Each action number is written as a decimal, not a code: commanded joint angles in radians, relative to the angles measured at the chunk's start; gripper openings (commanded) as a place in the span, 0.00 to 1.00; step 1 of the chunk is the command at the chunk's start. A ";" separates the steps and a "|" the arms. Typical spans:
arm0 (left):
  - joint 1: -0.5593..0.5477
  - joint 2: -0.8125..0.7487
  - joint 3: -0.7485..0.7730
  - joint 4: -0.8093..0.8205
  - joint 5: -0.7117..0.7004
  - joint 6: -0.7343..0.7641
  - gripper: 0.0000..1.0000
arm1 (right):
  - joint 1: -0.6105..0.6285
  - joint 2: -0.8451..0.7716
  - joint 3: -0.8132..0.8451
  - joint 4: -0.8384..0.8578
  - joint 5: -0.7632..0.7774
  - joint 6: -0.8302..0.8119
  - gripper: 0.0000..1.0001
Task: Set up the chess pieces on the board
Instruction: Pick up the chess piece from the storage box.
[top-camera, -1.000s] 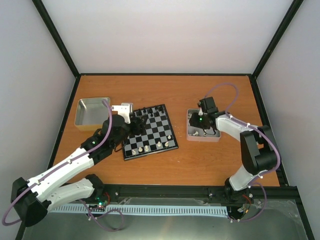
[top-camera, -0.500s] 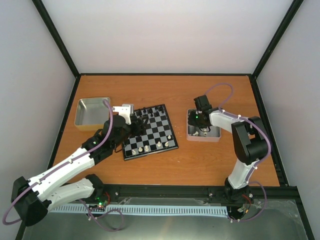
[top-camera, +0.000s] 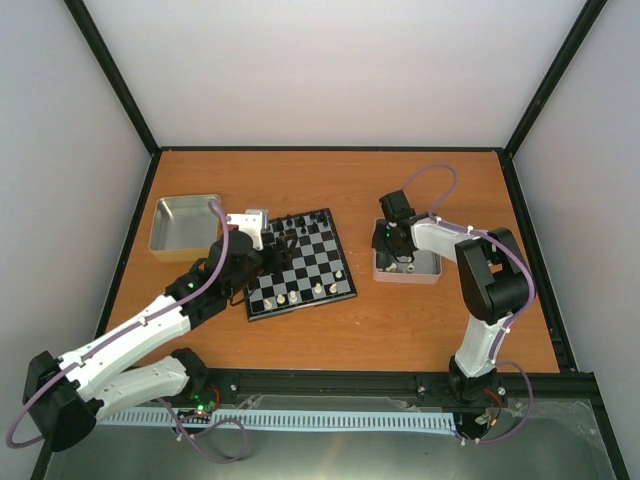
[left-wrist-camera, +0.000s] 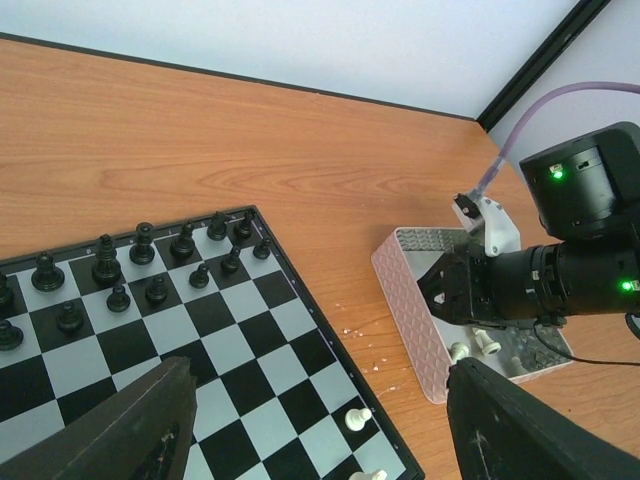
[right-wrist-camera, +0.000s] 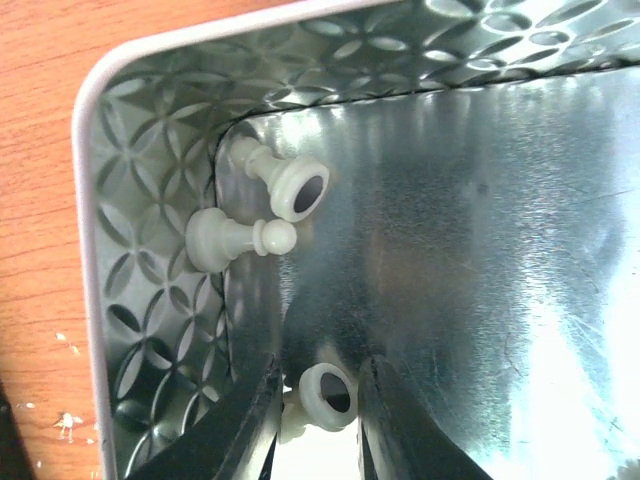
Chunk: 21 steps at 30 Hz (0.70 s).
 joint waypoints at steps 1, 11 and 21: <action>0.009 0.005 0.001 0.021 0.005 -0.006 0.69 | 0.008 0.019 0.024 -0.024 0.055 -0.003 0.23; 0.010 0.008 -0.004 0.024 0.011 -0.009 0.69 | 0.015 0.043 0.046 -0.043 0.092 -0.015 0.17; 0.009 0.038 -0.021 0.071 0.117 -0.009 0.70 | 0.015 -0.054 0.011 0.013 0.082 0.003 0.17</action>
